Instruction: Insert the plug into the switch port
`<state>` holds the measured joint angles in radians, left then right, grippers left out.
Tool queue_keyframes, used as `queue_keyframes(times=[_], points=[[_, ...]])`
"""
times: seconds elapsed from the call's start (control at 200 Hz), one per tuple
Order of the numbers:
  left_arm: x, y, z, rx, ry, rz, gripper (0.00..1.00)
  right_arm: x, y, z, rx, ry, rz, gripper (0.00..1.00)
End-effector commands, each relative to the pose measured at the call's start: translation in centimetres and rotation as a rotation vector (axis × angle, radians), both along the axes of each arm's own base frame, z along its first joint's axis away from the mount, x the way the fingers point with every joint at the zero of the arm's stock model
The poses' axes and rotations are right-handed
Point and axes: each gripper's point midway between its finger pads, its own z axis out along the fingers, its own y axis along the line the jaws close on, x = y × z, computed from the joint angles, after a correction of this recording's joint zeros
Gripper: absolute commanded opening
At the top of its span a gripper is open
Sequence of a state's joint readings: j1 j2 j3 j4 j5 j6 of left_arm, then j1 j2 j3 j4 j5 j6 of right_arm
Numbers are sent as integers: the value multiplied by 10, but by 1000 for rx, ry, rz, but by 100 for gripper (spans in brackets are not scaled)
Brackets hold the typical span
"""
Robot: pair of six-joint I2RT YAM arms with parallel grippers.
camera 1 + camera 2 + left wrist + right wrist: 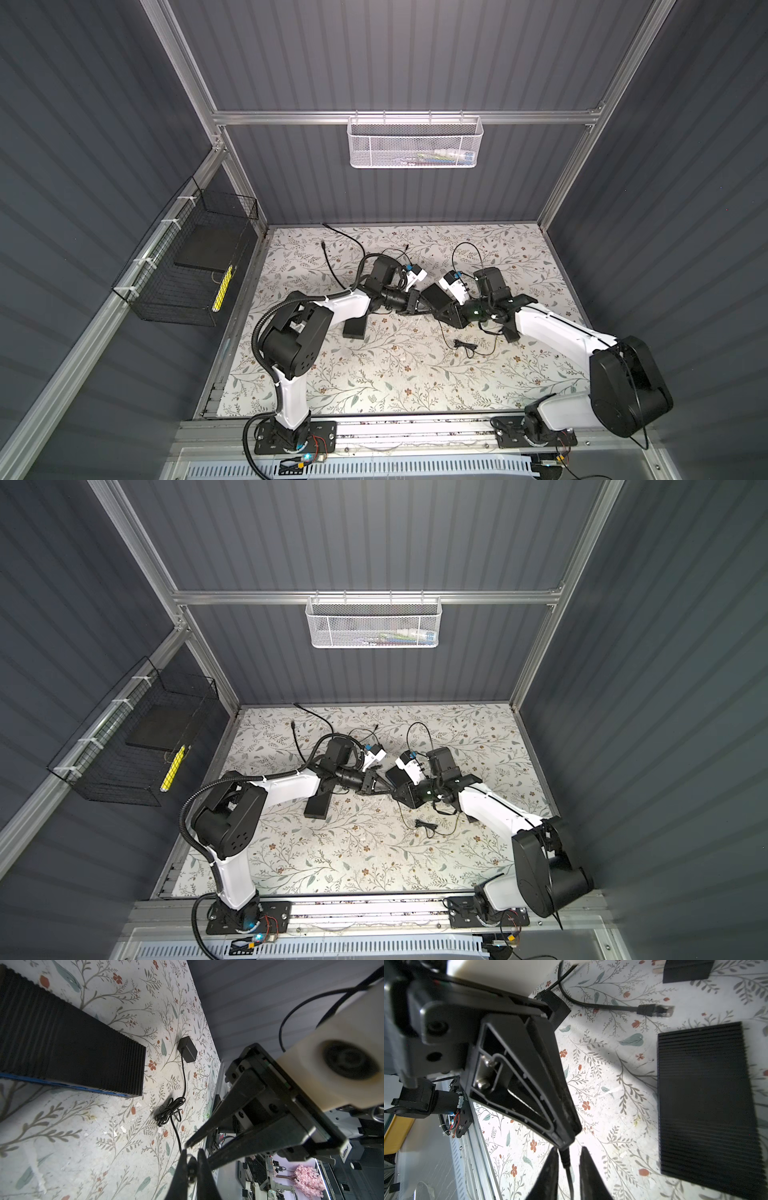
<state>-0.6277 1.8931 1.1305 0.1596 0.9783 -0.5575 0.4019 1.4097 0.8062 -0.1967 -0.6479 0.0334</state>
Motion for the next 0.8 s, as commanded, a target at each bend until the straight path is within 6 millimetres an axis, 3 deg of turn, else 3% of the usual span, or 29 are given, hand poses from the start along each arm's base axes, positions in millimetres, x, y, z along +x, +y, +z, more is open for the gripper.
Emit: queue_keyframes(times=[0.0,0.34,0.67,0.795], points=[[-2,-4,14,-37,-27,-30,0,3,5,5,9,-20,22,21],[-2,-5,13,-41,-23,-31,0,4,9,4,10,-17,29,21],[-5,-2,6,-32,-12,-32,0,6,8,11,7,-39,14,14],[-5,-2,5,-31,-12,-31,0,6,6,13,3,-50,6,18]])
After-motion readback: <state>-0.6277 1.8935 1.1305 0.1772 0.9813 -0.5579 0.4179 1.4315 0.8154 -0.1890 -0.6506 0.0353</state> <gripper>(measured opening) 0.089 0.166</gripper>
